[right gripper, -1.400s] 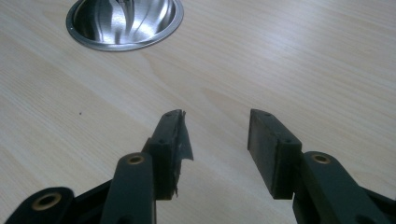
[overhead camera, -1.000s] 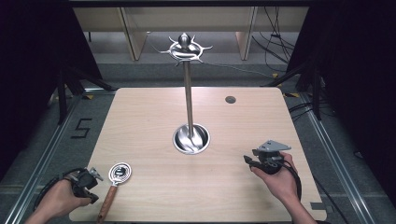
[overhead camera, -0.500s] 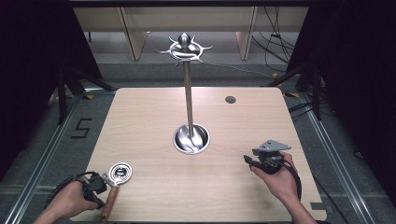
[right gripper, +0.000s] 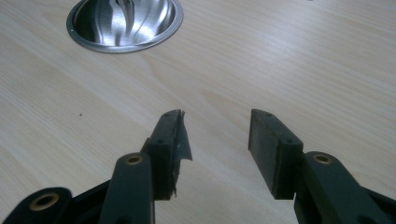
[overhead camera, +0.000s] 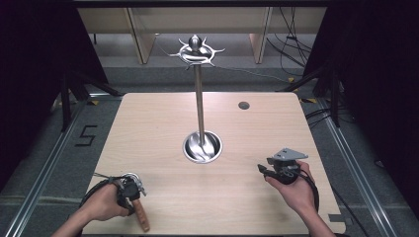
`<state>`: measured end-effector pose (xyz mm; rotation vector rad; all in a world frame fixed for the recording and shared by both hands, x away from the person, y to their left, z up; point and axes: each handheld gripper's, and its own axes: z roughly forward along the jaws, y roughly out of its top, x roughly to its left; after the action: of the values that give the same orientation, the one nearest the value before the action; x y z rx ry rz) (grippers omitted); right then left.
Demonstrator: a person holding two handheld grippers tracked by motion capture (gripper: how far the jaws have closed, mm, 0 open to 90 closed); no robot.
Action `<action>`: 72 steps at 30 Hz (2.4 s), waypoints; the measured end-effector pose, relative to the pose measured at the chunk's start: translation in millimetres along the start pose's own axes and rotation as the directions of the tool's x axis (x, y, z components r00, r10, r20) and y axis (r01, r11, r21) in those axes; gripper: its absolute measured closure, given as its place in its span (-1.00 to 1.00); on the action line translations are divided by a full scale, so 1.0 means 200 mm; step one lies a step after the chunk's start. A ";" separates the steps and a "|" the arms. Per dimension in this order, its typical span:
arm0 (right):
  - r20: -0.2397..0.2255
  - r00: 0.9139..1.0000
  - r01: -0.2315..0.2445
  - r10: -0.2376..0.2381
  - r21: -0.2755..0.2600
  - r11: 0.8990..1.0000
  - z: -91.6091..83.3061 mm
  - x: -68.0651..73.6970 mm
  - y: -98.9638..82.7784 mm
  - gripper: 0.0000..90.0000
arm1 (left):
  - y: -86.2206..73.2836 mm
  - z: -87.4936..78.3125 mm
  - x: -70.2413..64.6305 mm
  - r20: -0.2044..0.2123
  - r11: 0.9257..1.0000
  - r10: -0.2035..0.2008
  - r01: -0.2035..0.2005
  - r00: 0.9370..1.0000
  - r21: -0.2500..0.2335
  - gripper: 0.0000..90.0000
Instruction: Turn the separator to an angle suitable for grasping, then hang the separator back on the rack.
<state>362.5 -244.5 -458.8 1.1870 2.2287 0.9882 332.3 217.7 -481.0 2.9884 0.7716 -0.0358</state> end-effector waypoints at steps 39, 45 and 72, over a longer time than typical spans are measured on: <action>0.009 1.000 -0.021 0.021 -0.027 0.999 -0.02 -0.03 -0.01 0.23 | 0.47 -0.11 0.32 -0.113 0.882 -0.336 0.270 0.935 -0.385 0.59; 0.015 0.999 -0.035 0.035 -0.019 0.999 -0.02 -0.02 -0.01 0.23 | 0.42 -0.17 0.35 -0.131 0.928 -0.249 0.198 0.960 -0.314 0.21; -0.002 0.998 -0.060 0.060 0.014 0.998 -0.03 -0.01 -0.01 0.21 | 0.51 -0.03 0.48 -0.079 0.984 -0.151 0.141 0.985 -0.112 0.17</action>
<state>360.0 -249.3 -456.1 1.2669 2.2167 0.9993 465.0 175.4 -473.6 2.8448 0.9691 0.1266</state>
